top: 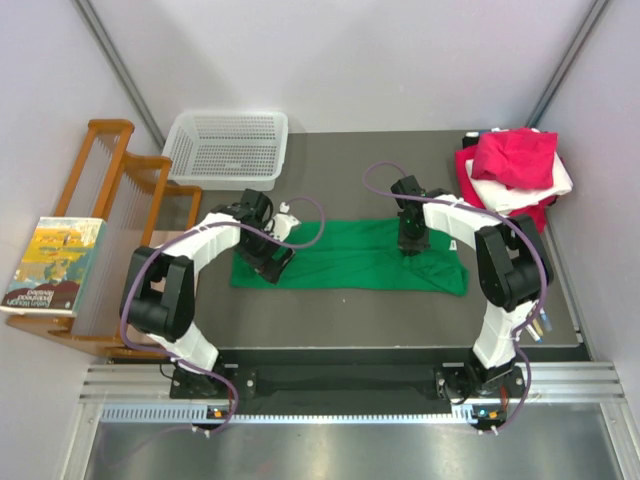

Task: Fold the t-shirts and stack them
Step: Fold the tshirt

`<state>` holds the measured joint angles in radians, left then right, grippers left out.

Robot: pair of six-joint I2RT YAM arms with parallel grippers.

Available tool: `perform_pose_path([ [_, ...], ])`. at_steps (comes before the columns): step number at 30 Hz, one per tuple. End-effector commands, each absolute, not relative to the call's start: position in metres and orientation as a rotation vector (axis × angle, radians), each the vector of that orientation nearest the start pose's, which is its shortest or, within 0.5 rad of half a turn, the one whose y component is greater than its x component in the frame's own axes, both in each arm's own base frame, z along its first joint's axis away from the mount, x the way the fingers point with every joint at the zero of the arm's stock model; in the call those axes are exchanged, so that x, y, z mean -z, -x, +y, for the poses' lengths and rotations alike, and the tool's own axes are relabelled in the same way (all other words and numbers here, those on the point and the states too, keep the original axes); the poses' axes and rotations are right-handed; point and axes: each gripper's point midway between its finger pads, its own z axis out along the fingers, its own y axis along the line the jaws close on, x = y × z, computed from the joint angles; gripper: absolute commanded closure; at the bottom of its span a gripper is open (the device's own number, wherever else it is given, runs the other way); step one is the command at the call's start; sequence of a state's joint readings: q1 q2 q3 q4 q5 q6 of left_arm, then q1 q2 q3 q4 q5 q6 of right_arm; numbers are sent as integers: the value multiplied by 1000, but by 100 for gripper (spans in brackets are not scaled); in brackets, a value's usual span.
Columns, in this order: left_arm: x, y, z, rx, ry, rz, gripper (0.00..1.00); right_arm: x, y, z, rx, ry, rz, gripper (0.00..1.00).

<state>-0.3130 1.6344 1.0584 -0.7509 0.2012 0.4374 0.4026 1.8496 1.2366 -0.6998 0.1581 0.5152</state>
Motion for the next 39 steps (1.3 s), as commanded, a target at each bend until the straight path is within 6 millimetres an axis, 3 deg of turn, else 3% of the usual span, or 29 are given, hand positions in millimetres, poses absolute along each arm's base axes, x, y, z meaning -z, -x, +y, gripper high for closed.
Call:
perform_pose_path([
  [1, -43, -299, -93, 220, -1041, 2627, 1, -31, -345, 139, -47, -204, 2769, 99],
  [19, -21, -301, -72, 172, -954, 2643, 1, -29, -341, 142, -86, -190, 2767, 99],
  [24, -24, -308, -66, 195, -870, 2646, 1, -26, -338, 142, -87, -187, 2774, 99],
  [30, -51, -351, -29, 201, -519, 2601, 1, -26, -337, 143, -106, -184, 2773, 99],
  [34, -70, -356, -29, 153, -506, 2527, 1, -28, -336, 144, -111, -179, 2772, 99],
  [39, -106, -352, -41, 216, -491, 2444, 1, -27, -336, 144, -113, -179, 2773, 99],
])
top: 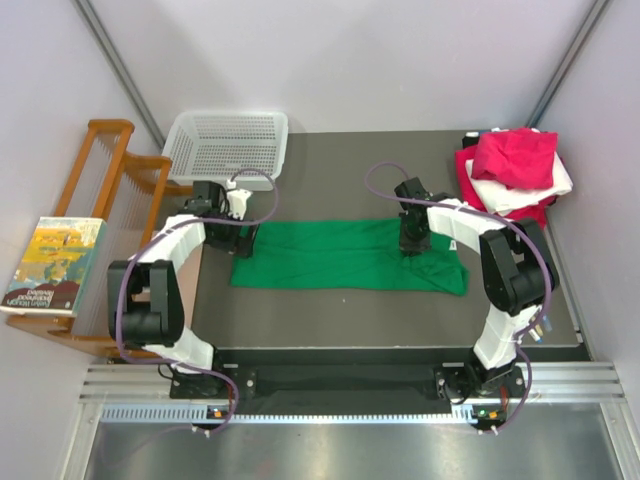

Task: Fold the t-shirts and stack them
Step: Fold the tshirt

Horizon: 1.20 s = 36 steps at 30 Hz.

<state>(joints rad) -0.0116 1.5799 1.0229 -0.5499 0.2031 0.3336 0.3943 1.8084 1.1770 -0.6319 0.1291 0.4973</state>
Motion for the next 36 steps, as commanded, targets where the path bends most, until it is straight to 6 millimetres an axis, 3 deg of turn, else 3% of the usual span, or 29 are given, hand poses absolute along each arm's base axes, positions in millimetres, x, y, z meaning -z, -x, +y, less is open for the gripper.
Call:
perform_pose_path([
  [1, -115, -349, -43, 227, -498, 2435, 1, -27, -336, 144, -115, -179, 2773, 99],
  [5, -129, -329, -71, 307, -612, 2422, 1, -28, -337, 144, -110, -175, 2770, 98],
  [6, -130, -321, -89, 332, -709, 2402, 1, -27, -337, 144, -106, -178, 2774, 98],
  [9, -121, -294, -118, 342, -902, 2414, 1, -27, -339, 144, -111, -179, 2772, 92],
  [11, -111, -283, -127, 365, -960, 2437, 1, -29, -340, 146, -124, -175, 2769, 78],
  [12, -109, -281, -129, 381, -961, 2444, 1, -29, -341, 147, -123, -174, 2766, 68],
  [13, -105, -280, -128, 388, -960, 2459, 1, -30, -343, 147, -121, -174, 2762, 50],
  [16, -97, -280, -130, 397, -965, 2472, 1, -35, -351, 144, -85, -165, 2739, 26],
  [19, -88, -280, -127, 380, -976, 2491, 1, -45, -363, 138, -30, -161, 2710, 14],
  [23, -77, -279, -123, 359, -991, 2518, 1, -63, -373, 130, 23, -183, 2671, 10],
  [27, -64, -279, -118, 332, -994, 2540, 1, -79, -364, 116, 85, -208, 2623, 9],
  [28, -61, -278, -118, 328, -992, 2543, 1, -76, -355, 111, 104, -209, 2630, 9],
  [30, -56, -278, -117, 323, -994, 2549, 1, -90, -343, 112, 48, -210, 2610, 9],
  [31, -55, -278, -117, 323, -994, 2551, 1, -83, -328, 111, 26, -203, 2636, 9],
  [32, -54, -278, -117, 323, -992, 2552, 1, -98, -322, 114, -44, -212, 2596, 9],
  [34, -52, -279, -116, 317, -994, 2555, 1, -90, -299, 114, -97, -216, 2632, 9],
  [36, -50, -280, -115, 307, -990, 2556, 1, -97, -285, 112, -135, -244, 2619, 9],
])
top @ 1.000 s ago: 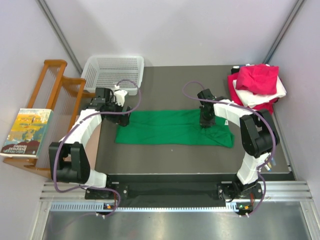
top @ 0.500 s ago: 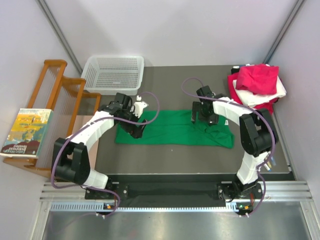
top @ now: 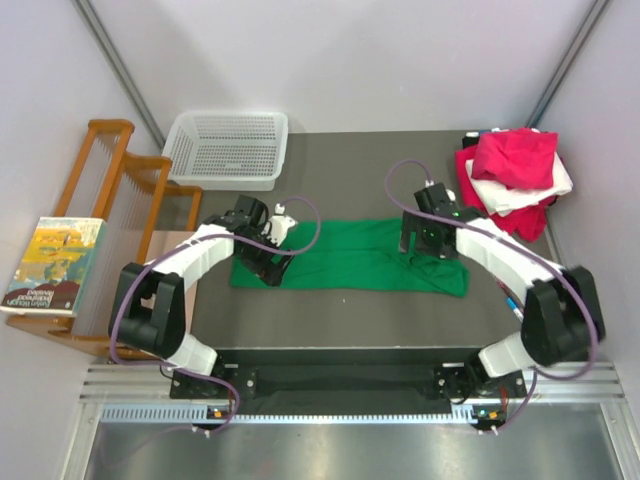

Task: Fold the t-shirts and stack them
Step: Fold the tshirt

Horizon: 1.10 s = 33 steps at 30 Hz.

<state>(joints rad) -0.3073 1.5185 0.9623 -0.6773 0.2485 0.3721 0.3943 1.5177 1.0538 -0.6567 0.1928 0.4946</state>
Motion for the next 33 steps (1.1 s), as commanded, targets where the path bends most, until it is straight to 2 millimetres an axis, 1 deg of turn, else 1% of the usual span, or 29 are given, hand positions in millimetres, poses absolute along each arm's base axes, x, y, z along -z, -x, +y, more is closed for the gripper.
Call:
perform_pose_path([
  [1, -50, -281, -115, 306, -992, 2555, 1, -92, -276, 109, -132, -253, 2634, 9],
  [2, -49, -281, -114, 301, -994, 2557, 1, -97, -271, 109, -154, -274, 2617, 9],
  [3, -49, -282, -114, 297, -991, 2557, 1, -96, -267, 110, -170, -279, 2623, 9],
  [6, -50, -283, -114, 291, -987, 2554, 1, -92, -258, 108, -171, -313, 2631, 9],
  [7, -51, -283, -115, 295, -989, 2550, 1, -88, -256, 106, -159, -321, 2638, 9],
  [11, -53, -284, -114, 287, -976, 2542, 1, -74, -257, 99, -93, -350, 2657, 9],
  [13, -55, -284, -114, 283, -978, 2535, 1, -72, -261, 100, -88, -353, 2654, 9],
  [15, -54, -284, -112, 271, -978, 2537, 1, -67, -267, 99, -64, -358, 2655, 9],
  [16, -55, -284, -112, 267, -979, 2533, 1, -67, -271, 99, -61, -357, 2651, 9],
  [17, -54, -284, -111, 263, -981, 2535, 1, -62, -275, 100, -49, -349, 2664, 10],
  [19, -55, -284, -110, 258, -980, 2534, 1, -63, -286, 98, -27, -356, 2646, 10],
  [20, -54, -284, -109, 253, -981, 2534, 1, -58, -289, 97, -2, -353, 2660, 10],
  [21, -55, -284, -108, 249, -980, 2534, 1, -57, -293, 97, 13, -351, 2657, 11],
  [22, -55, -284, -108, 246, -981, 2532, 1, -61, -301, 96, 19, -360, 2643, 12],
  [23, -54, -283, -108, 246, -984, 2532, 1, -57, -303, 95, 36, -354, 2654, 13],
  [25, -56, -283, -106, 242, -980, 2529, 1, -62, -315, 92, 43, -367, 2630, 13],
  [27, -55, -282, -105, 236, -984, 2531, 1, -62, -321, 90, 54, -368, 2628, 14],
  [28, -55, -282, -104, 235, -984, 2529, 1, -68, -328, 87, 53, -383, 2613, 14],
  [33, -53, -282, -104, 235, -987, 2532, 1, -79, -344, 81, 51, -419, 2582, 14],
])
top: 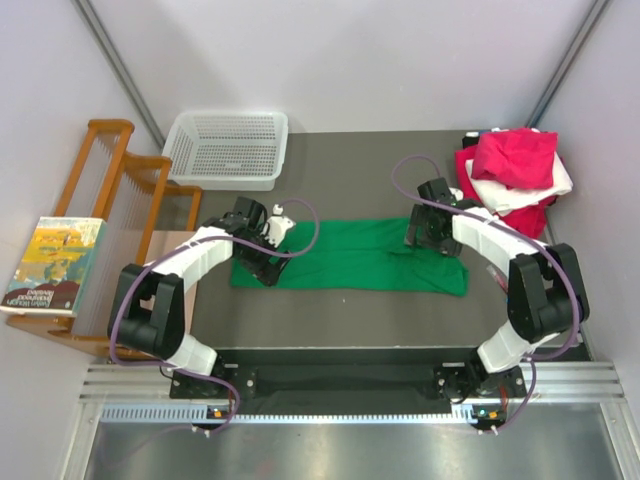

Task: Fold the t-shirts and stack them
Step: Fold the tshirt

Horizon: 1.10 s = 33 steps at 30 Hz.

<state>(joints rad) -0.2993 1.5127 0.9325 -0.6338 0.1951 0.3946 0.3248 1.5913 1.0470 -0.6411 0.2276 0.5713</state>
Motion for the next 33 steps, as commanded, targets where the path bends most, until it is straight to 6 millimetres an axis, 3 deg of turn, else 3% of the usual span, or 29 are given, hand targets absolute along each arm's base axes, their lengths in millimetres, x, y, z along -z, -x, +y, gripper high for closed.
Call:
perform_pose_path([
  [1, -54, -283, -104, 238, -988, 2528, 1, -83, -348, 79, 54, -427, 2569, 14],
  [11, -56, -281, -102, 222, -985, 2526, 1, -73, -369, 55, 154, -515, 2559, 15],
  [15, -57, -282, -102, 225, -987, 2520, 1, -87, -377, 37, 286, -556, 2512, 16],
  [18, -59, -284, -104, 233, -988, 2520, 1, -114, -392, 39, 259, -550, 2453, 15],
  [21, -60, -285, -106, 246, -986, 2518, 1, -130, -393, 45, 211, -529, 2456, 15],
  [23, -61, -286, -106, 240, -983, 2518, 1, -141, -388, 52, 140, -512, 2446, 15],
  [26, -61, -286, -104, 231, -983, 2519, 1, -142, -372, 62, 47, -510, 2466, 14],
  [27, -61, -286, -104, 228, -984, 2515, 1, -131, -361, 66, 14, -511, 2504, 14],
  [29, -61, -286, -104, 227, -982, 2517, 1, -129, -354, 74, -60, -519, 2501, 14],
  [30, -61, -287, -104, 224, -981, 2516, 1, -116, -341, 78, -80, -521, 2539, 15],
  [33, -60, -287, -103, 218, -983, 2517, 1, -101, -326, 76, -68, -527, 2566, 14],
])
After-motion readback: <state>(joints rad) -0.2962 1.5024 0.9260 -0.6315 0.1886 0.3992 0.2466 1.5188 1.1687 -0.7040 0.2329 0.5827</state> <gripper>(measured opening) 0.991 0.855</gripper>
